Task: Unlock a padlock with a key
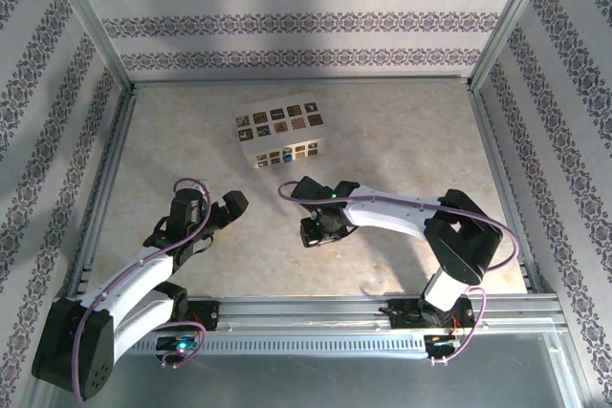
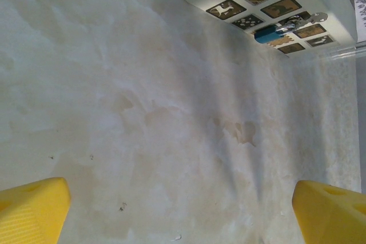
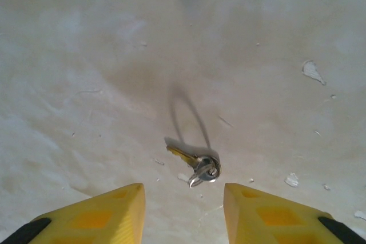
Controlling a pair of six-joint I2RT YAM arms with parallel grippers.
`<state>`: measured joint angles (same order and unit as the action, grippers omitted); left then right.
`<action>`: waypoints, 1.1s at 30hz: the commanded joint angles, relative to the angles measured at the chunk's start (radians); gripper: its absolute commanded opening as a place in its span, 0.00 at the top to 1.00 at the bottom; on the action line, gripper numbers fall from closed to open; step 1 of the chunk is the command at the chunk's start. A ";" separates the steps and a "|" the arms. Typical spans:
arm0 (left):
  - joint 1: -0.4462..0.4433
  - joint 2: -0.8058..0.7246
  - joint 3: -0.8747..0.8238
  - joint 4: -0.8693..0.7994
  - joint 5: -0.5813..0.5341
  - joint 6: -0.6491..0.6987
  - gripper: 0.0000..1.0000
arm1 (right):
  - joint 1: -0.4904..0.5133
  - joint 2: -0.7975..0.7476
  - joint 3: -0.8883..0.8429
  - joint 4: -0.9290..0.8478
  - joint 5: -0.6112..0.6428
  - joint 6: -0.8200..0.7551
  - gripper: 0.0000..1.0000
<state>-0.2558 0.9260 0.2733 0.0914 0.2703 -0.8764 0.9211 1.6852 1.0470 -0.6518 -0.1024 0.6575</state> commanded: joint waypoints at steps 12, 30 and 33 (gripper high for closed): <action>-0.013 -0.026 0.000 0.006 -0.039 -0.003 0.01 | 0.015 0.097 0.051 -0.075 0.032 0.031 0.67; -0.013 -0.024 0.010 0.001 -0.037 0.005 0.01 | 0.015 0.122 0.061 -0.078 0.072 0.028 0.75; -0.014 -0.025 0.012 0.000 -0.037 0.006 0.00 | 0.015 0.117 0.059 -0.078 0.074 0.028 0.78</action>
<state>-0.2558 0.9115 0.2733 0.0906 0.2493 -0.8761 0.9276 1.7924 1.0851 -0.7139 -0.0647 0.6788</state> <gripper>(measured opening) 0.994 0.224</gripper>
